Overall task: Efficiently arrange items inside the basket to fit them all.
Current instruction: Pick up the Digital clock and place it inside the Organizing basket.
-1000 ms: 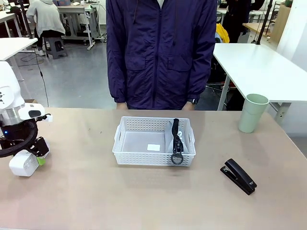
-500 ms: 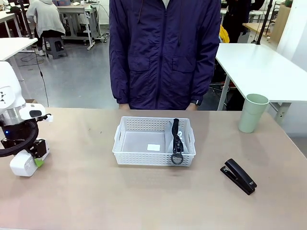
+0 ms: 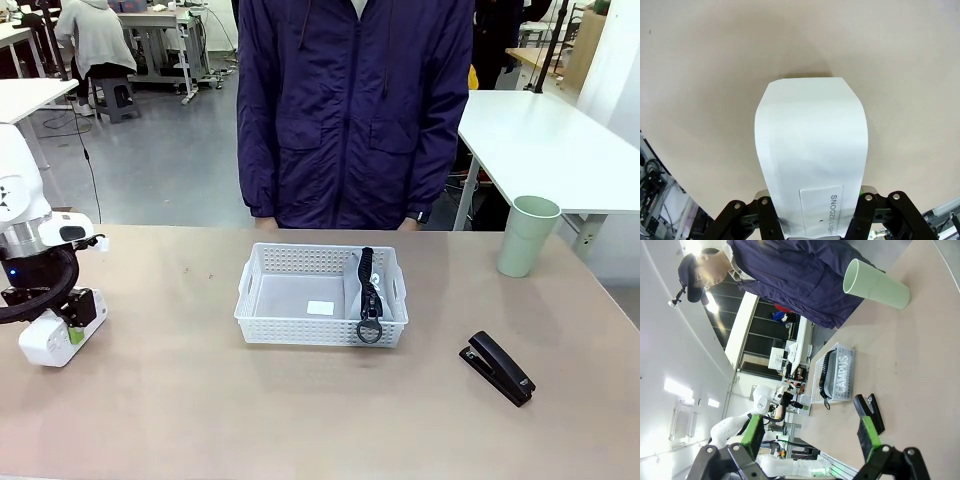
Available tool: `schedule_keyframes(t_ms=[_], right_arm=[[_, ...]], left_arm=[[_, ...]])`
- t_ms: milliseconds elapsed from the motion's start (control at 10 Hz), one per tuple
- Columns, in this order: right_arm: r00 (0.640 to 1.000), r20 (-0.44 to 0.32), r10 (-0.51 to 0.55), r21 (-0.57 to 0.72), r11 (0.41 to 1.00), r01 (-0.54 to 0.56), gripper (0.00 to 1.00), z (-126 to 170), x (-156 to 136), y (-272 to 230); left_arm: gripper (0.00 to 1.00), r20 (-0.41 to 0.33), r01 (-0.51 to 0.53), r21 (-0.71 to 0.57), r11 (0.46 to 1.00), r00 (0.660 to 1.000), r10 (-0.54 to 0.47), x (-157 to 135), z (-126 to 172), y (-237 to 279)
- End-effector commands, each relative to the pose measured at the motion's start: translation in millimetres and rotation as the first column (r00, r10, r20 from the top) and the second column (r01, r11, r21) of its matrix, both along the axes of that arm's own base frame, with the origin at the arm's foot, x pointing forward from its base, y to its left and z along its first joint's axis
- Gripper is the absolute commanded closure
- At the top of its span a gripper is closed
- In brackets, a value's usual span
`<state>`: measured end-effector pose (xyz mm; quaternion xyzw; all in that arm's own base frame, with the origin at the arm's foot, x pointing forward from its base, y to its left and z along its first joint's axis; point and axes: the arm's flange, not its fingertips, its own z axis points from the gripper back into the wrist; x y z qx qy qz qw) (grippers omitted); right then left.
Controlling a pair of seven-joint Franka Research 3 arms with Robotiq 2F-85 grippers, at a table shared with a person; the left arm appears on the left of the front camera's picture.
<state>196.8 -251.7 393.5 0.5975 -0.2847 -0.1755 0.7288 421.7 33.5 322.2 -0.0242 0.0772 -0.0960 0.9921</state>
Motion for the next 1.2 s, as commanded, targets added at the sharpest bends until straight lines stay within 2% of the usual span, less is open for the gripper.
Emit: schedule_keyframes(t_ms=[0,100,200,400,600,800,1000,1100], right_arm=[[0.999,0.037,-0.008,-0.003,1.000,0.008,0.00,3,3,-1],[0.999,0.037,-0.008,-0.003,1.000,0.008,0.00,3,3,-1],[0.999,0.037,-0.008,-0.003,1.000,0.008,0.00,3,3,-1],[0.999,0.037,-0.008,-0.003,1.000,0.008,0.00,3,3,-1],[0.999,0.037,-0.008,-0.003,1.000,0.008,0.00,3,3,-1],[0.999,0.037,-0.008,-0.003,1.000,0.008,0.00,3,3,-1],[0.999,0.037,-0.008,-0.003,1.000,0.008,0.00,3,3,-1],[0.999,0.037,-0.008,-0.003,1.000,0.008,0.00,3,3,-1]], left_arm=[[1.00,0.000,-0.020,-0.033,0.999,1.000,0.020,4,1,0],[1.00,0.013,-0.026,-0.057,0.998,1.000,0.027,1,11,2],[1.00,0.044,-0.035,-0.128,0.991,0.998,0.041,-7,39,3],[1.00,0.092,-0.109,-0.234,0.966,0.987,0.134,-24,105,0],[1.00,0.196,-0.108,-0.282,0.953,0.966,0.167,-45,168,-16],[1.00,0.242,-0.064,-0.350,0.935,0.957,0.156,-62,198,-24],[1.00,0.219,-0.047,-0.442,0.896,0.963,0.159,-62,196,-13],[0.58,0.250,-0.061,-0.341,0.938,0.956,0.153,-67,211,-25]])
